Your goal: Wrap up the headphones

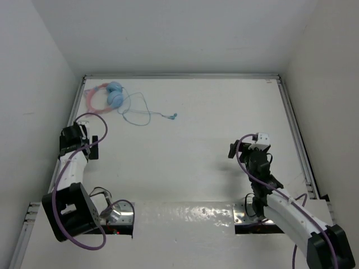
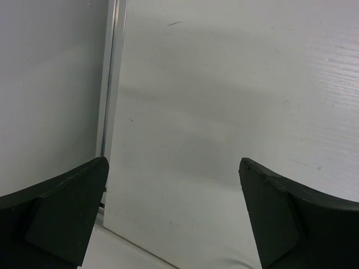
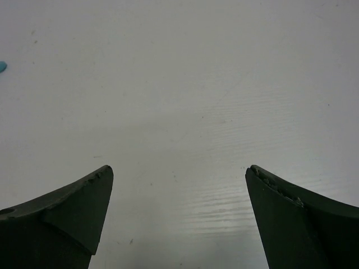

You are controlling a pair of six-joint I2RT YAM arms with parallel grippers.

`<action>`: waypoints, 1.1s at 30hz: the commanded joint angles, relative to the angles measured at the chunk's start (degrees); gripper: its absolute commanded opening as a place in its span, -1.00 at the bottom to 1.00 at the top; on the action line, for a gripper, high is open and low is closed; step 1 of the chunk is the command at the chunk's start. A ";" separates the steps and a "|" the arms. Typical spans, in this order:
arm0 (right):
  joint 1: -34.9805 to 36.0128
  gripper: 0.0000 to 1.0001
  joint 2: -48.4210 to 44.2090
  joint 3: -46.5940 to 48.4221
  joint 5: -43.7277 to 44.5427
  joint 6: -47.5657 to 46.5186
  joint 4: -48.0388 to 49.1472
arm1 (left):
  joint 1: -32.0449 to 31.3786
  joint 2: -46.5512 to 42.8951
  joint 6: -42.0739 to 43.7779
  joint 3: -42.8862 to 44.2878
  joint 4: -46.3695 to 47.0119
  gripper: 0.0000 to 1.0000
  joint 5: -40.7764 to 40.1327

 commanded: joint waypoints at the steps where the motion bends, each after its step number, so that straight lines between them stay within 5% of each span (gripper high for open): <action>1: 0.19 0.98 1.94 -1.79 -1.37 -1.11 2.27 | 0.27 1.21 -1.58 4.62 3.32 0.99 0.67; 5: 0.19 0.97 6.15 2.34 -2.87 -2.78 4.46 | 0.27 6.39 10.25 16.66 -1.76 0.89 13.46; 7: 0.19 0.52 10.87 6.11 -2.26 -3.92 6.04 | 0.27 12.88 9.51 25.53 -0.55 0.11 16.05; 9: 0.19 -0.08 14.58 12.06 -4.87 -6.89 5.44 | 0.36 23.29 3.10 39.18 -2.21 -0.29 16.59; 11: 0.28 -0.13 20.47 16.74 -7.08 -8.40 4.12 | 0.53 31.59 -2.68 49.68 -8.79 -0.21 17.99; 12: 0.28 -0.02 22.40 21.55 -7.96 -9.02 2.63 | 0.62 39.81 -4.20 59.92 -11.07 0.19 18.70; 13: 0.36 0.33 24.33 23.77 -8.32 -9.28 1.92 | 0.79 43.98 -5.87 64.46 -15.10 0.36 19.14; 16: 0.80 0.52 32.76 31.07 -9.98 -12.17 1.82 | 1.41 56.21 -11.84 77.02 -17.86 0.60 18.79; 21: 1.24 0.54 40.78 39.51 -15.87 -13.16 2.53 | 1.50 67.81 -15.02 82.77 -14.26 0.67 17.99; 28: 7.83 0.54 48.52 44.71 -18.34 -16.14 -0.98 | 0.97 75.31 -19.33 85.59 -7.67 0.65 27.40; 33: 9.33 0.54 50.72 44.71 -18.96 -13.42 -0.55 | 0.62 79.44 -19.95 86.74 -8.89 0.42 17.60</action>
